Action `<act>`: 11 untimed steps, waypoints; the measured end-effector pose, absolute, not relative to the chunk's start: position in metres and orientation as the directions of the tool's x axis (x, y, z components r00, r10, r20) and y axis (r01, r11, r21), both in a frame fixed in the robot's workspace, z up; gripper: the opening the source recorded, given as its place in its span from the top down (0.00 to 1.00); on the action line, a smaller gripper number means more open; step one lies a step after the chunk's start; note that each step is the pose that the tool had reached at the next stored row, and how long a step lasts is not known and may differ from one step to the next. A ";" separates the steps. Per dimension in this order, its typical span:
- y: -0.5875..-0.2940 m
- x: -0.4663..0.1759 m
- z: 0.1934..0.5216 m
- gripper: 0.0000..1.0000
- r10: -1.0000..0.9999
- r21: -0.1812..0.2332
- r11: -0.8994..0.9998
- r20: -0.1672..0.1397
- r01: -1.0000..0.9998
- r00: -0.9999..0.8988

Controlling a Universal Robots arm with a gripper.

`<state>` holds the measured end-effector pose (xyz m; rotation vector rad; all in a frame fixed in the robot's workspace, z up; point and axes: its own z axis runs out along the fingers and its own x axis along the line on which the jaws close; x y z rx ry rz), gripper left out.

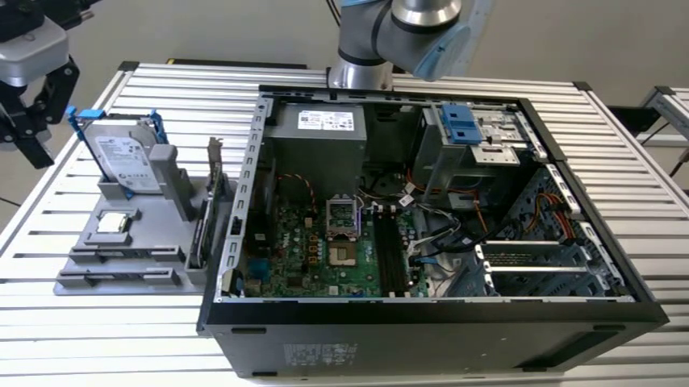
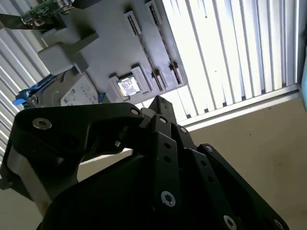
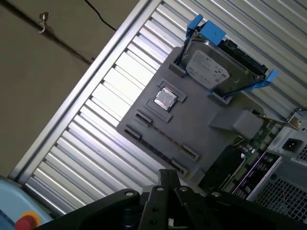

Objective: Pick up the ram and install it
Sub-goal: 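Pick up the ram and move it above insertion slot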

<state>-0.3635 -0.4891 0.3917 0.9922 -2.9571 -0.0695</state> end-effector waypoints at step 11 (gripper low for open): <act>-0.489 -0.364 0.392 1.00 -0.672 0.049 0.740 0.006 -0.671 -0.740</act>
